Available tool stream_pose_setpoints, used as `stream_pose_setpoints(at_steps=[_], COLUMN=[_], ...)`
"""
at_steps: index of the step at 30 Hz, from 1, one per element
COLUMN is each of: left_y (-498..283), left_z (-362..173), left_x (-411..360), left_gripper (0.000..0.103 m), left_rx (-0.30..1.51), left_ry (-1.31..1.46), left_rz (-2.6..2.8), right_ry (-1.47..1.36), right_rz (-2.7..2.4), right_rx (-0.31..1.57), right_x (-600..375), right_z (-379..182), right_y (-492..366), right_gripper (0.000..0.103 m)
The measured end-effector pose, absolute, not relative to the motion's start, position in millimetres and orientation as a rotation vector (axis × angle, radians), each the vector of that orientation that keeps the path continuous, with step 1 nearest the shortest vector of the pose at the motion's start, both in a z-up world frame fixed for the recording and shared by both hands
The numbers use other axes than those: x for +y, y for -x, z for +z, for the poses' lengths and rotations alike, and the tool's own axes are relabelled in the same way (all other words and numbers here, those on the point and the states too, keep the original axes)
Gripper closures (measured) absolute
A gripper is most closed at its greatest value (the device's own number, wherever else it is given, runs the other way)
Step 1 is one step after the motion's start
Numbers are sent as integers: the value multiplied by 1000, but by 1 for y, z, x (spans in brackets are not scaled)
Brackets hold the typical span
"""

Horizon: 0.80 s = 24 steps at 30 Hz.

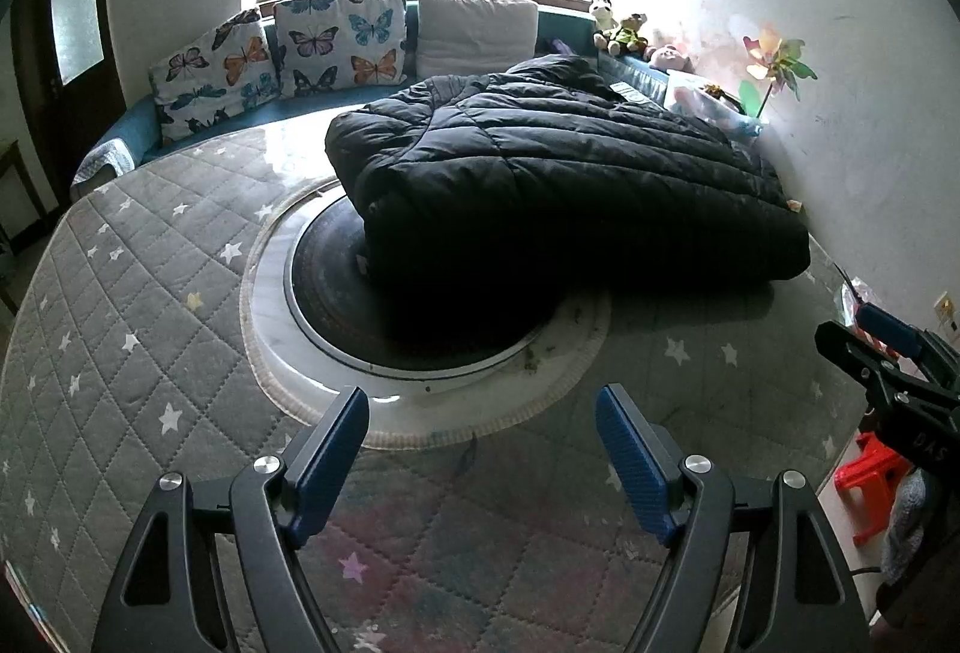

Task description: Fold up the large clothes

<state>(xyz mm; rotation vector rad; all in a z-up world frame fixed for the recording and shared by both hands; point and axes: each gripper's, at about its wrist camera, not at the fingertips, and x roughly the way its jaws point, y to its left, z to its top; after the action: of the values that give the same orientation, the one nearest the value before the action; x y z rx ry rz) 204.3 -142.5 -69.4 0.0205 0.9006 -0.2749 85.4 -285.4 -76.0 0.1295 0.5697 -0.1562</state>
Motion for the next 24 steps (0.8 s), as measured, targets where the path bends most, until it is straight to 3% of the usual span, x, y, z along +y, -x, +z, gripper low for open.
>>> stream_pose_setpoints(at_steps=[24], left_y=[-204], left_z=[-71], left_x=[-143], left_gripper=[20], left_rx=[906], left_ry=[-19], left_rz=[-272], right_ry=[-128], right_rz=[-155], right_rx=[572], right_x=[-281], right_z=[-76], right_y=[-84], right_gripper=[15])
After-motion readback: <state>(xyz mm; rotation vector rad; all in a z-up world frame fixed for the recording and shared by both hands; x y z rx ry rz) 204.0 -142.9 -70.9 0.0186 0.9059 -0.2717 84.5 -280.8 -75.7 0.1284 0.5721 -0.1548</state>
